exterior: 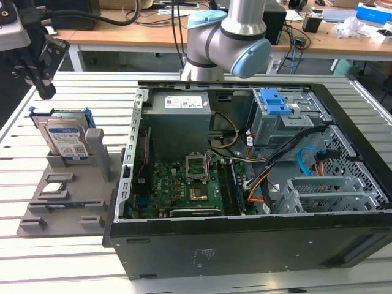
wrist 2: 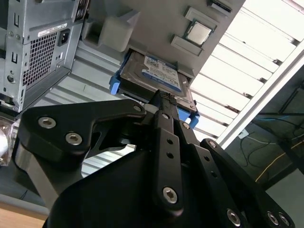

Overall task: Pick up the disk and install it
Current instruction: 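Reach for the disk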

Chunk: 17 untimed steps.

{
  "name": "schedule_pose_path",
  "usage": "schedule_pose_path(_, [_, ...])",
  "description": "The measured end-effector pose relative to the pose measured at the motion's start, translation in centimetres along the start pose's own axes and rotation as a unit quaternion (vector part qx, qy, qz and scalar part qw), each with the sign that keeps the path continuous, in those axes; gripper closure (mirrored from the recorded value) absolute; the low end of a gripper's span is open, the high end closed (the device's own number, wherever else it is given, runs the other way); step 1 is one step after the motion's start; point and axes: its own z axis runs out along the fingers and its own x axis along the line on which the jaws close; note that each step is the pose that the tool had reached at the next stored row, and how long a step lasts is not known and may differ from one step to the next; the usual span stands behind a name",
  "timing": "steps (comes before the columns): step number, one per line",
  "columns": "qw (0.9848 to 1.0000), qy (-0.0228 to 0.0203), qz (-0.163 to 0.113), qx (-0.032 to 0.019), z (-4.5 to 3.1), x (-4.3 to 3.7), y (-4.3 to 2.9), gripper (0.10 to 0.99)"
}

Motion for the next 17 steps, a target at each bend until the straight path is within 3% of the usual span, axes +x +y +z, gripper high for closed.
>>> schedule_pose_path(6, [1.0000,0.0000,0.000,0.0000,-0.04,1.48,-0.11,0.980])
schedule_pose_path(17, [1.0000,0.0000,0.000,0.0000,-0.09,3.40,-0.25,0.980])
